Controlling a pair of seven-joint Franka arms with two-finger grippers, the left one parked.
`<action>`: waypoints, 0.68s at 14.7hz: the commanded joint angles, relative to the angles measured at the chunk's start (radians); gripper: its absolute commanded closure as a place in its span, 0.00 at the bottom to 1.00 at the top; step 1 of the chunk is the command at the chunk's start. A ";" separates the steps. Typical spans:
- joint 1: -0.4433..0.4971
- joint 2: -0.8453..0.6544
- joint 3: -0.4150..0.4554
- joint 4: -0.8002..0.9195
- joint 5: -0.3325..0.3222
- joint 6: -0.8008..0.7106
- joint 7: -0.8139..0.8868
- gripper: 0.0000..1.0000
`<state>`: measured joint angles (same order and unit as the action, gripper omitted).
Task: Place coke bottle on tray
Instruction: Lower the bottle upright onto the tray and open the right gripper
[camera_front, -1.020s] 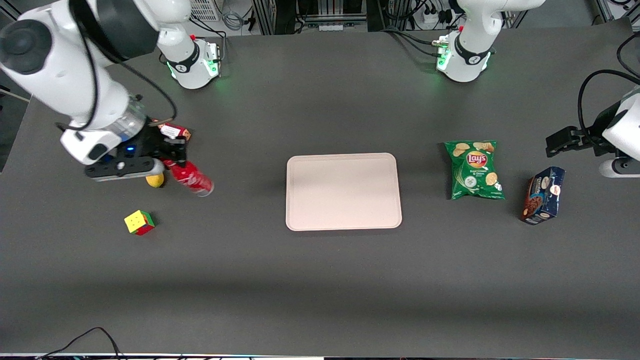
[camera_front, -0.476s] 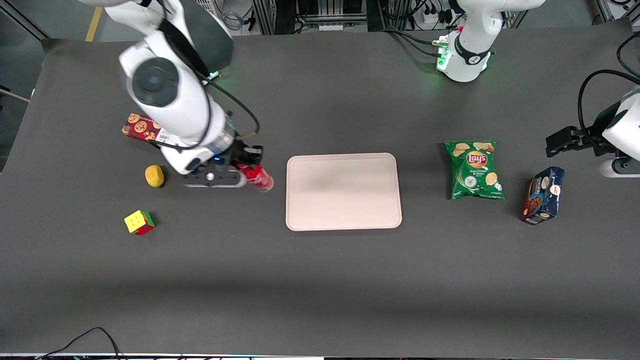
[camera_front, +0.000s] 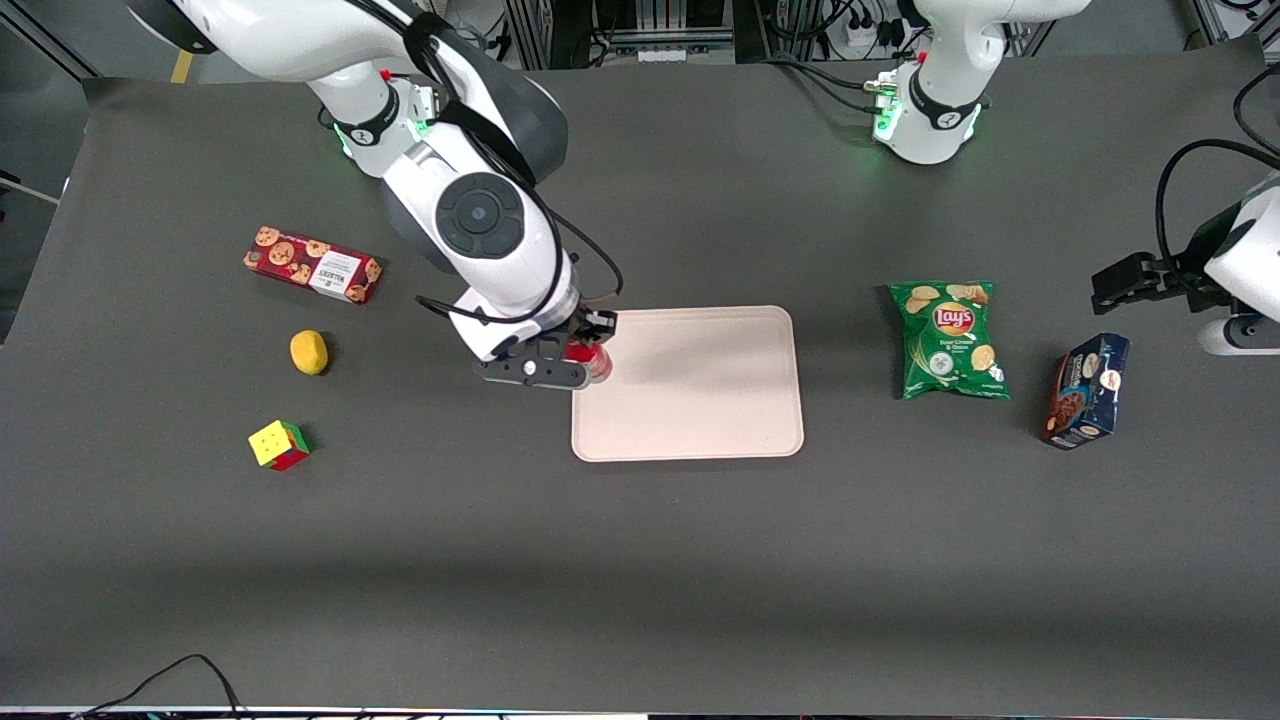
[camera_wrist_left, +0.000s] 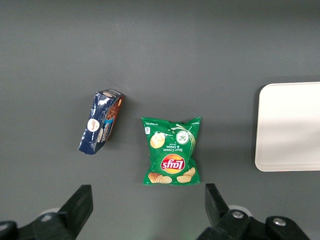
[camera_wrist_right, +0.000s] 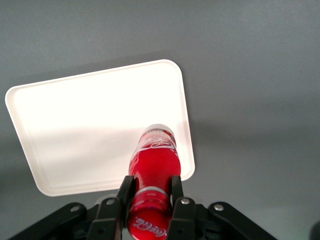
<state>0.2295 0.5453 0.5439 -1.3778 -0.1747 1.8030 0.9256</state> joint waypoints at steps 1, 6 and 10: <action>0.019 0.068 -0.002 0.023 -0.063 0.054 0.061 1.00; 0.030 0.137 -0.002 0.003 -0.135 0.101 0.090 1.00; 0.028 0.142 -0.004 -0.018 -0.137 0.134 0.105 1.00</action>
<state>0.2479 0.6988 0.5425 -1.3936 -0.2851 1.9233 0.9855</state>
